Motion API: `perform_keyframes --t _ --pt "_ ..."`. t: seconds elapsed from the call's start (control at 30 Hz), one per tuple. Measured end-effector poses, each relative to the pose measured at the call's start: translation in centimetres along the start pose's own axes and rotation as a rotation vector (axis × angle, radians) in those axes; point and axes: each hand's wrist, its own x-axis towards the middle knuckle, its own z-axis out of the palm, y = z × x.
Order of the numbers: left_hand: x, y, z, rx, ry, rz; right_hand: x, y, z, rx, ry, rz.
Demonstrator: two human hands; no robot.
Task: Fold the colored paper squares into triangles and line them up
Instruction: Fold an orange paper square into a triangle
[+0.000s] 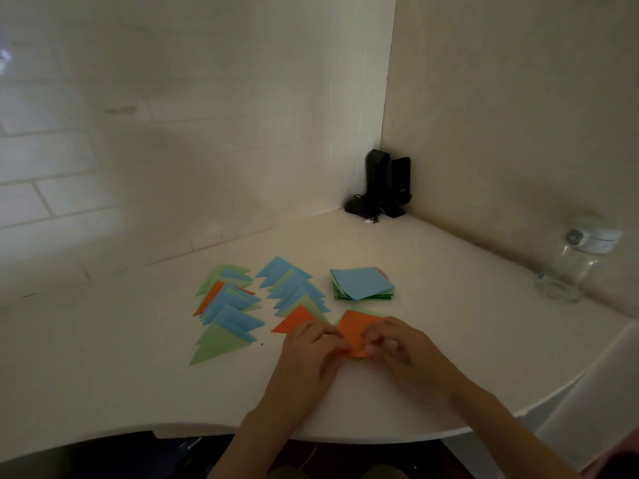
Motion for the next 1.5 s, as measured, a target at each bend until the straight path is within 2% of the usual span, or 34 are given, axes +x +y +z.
perform_keyframes --t 0.13,0.3,0.47,0.6,0.8,0.97,1.33,1.5 --pt "-0.1 0.3 -0.3 0.012 -0.010 -0.012 0.2 0.6 -0.2 -0.052 -0.030 0.011" --pt "-0.1 0.7 0.2 0.075 -0.049 -0.034 -0.2 0.7 0.3 -0.120 0.058 0.019" --pt "0.0 1.0 0.7 0.095 -0.044 -0.041 -0.9 0.8 0.5 -0.208 0.006 0.026" --pt "0.5 1.2 0.9 0.068 -0.041 -0.064 -0.6 1.2 0.8 -0.237 0.051 0.017" --pt "1.2 1.0 0.8 -0.034 0.024 -0.258 -0.2 1.3 1.5 -0.248 0.129 0.034" --pt "1.5 1.1 1.0 0.000 0.032 -0.341 0.1 1.0 2.3 -0.289 0.206 0.101" --pt "1.4 0.2 0.4 -0.161 0.015 -0.433 0.3 1.0 0.7 -0.106 0.087 0.196" --pt "1.4 -0.2 0.1 -0.142 -0.008 -0.321 0.2 0.8 -0.2 -0.048 0.030 0.224"
